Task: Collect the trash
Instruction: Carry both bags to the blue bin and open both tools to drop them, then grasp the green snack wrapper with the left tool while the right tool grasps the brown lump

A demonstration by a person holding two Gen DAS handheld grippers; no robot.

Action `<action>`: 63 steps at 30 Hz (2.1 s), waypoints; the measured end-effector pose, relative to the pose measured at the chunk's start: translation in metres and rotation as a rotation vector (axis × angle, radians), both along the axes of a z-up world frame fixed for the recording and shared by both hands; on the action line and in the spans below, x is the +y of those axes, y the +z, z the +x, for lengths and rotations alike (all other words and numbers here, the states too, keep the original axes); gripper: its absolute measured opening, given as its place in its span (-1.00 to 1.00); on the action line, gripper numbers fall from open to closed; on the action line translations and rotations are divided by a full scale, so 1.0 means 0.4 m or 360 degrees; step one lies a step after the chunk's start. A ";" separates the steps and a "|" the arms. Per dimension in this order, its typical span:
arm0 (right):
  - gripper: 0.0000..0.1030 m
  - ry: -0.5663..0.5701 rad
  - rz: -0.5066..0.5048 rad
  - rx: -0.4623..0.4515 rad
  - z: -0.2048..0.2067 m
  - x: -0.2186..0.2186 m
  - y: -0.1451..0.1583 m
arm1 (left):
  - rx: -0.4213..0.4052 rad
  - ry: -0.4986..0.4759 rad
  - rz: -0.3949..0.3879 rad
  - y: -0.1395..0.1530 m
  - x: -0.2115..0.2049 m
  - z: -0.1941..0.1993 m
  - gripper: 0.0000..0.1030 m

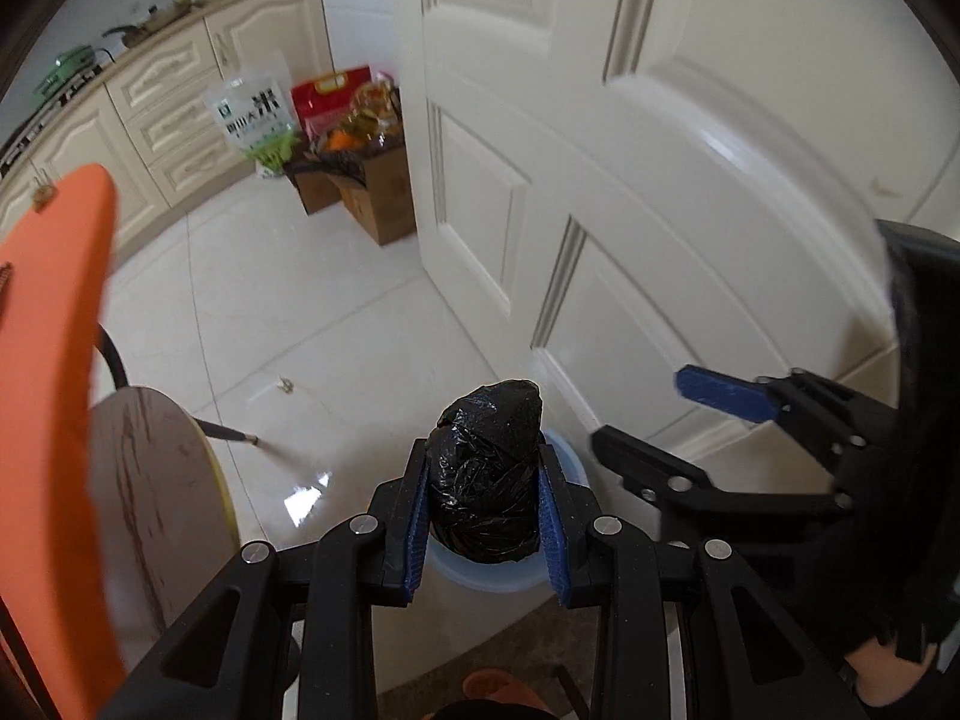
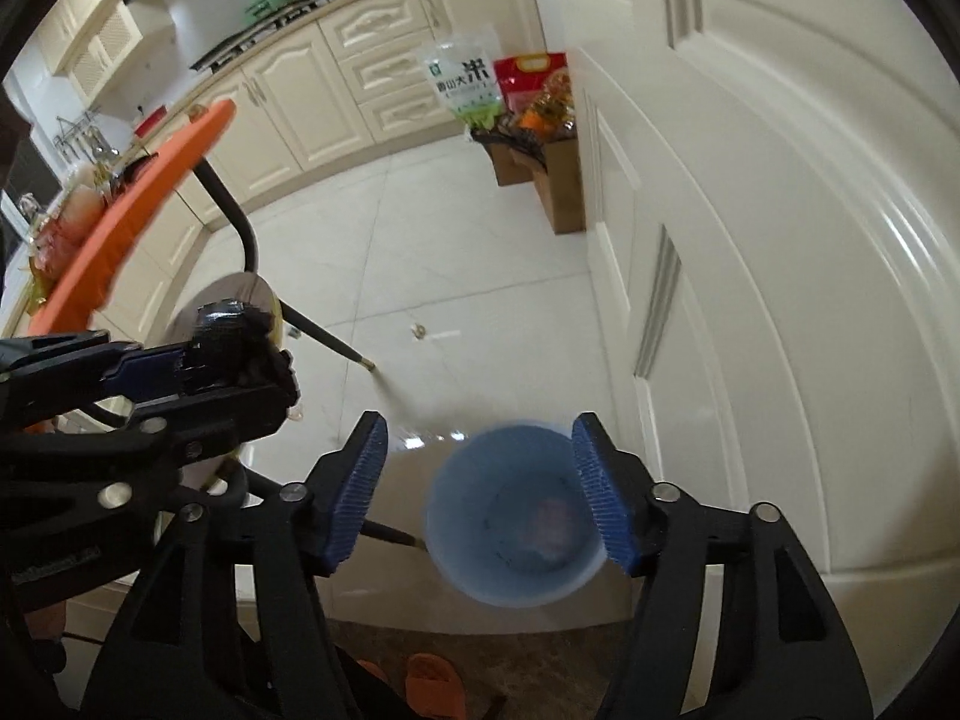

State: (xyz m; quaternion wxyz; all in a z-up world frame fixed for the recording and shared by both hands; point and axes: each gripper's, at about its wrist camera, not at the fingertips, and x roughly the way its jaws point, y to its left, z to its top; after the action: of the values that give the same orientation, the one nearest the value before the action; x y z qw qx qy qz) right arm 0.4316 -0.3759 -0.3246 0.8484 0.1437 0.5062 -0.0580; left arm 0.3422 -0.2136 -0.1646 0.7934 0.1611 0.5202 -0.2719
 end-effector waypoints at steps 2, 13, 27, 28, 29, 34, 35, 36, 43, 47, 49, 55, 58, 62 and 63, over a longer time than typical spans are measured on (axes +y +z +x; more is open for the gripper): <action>0.22 0.0008 -0.0001 0.0022 -0.009 -0.002 -0.006 | 0.0038 0.0002 0.0005 -0.023 -0.021 0.030 -0.39; 0.30 0.0057 -0.0036 0.0037 -0.040 0.010 0.027 | 0.0047 -0.0009 0.0045 -0.025 -0.077 0.048 0.10; 0.63 0.0154 -0.0054 -0.0260 -0.058 0.138 0.242 | -0.0339 0.0194 -0.0103 0.260 0.113 -0.109 0.27; 0.64 0.0166 -0.0055 -0.0286 -0.055 0.151 0.259 | -0.0367 0.0210 -0.0114 0.273 0.134 -0.117 0.28; 0.70 0.0181 -0.0058 -0.0312 -0.050 0.170 0.278 | -0.0407 0.0234 -0.0127 0.293 0.160 -0.130 0.31; 0.79 0.0308 -0.0022 -0.0406 0.014 0.281 0.359 | -0.0558 0.0411 -0.0132 0.360 0.331 -0.159 0.45; 0.79 0.0334 -0.0017 -0.0420 0.026 0.306 0.367 | -0.0572 0.0449 -0.0135 0.366 0.372 -0.169 0.46; 0.79 0.0368 -0.0007 -0.0435 0.044 0.335 0.379 | -0.0581 0.0483 -0.0133 0.366 0.407 -0.173 0.46; 0.80 0.0497 0.0061 -0.0470 0.166 0.467 0.395 | -0.0626 0.0781 0.0004 0.324 0.643 -0.139 0.47; 0.80 0.0525 0.0033 -0.0454 0.255 0.498 0.385 | -0.0576 0.0872 0.0038 0.297 0.709 -0.098 0.47; 0.80 0.0543 0.0012 -0.0431 0.301 0.505 0.377 | -0.0527 0.0886 0.0014 0.276 0.732 -0.065 0.47; 0.80 0.0625 -0.0100 -0.0394 0.482 0.521 0.352 | -0.0476 0.0874 -0.0012 0.247 0.760 -0.001 0.47; 0.78 0.0681 -0.0136 -0.0364 0.586 0.525 0.330 | -0.0480 0.0850 -0.0015 0.246 0.786 0.033 0.47; 0.74 0.0772 -0.0167 -0.0315 0.727 0.539 0.291 | -0.0484 0.0865 -0.0027 0.247 0.835 0.107 0.47; 0.69 0.0804 -0.0155 -0.0288 0.770 0.547 0.273 | -0.0463 0.0864 -0.0038 0.237 0.842 0.128 0.47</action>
State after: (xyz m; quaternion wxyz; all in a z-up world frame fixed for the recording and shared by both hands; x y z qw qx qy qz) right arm 0.7398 -0.1572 -0.2154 0.8837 -0.0235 0.4446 0.1444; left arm 0.3935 0.1231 -0.0699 0.9051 0.0442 0.4219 -0.0302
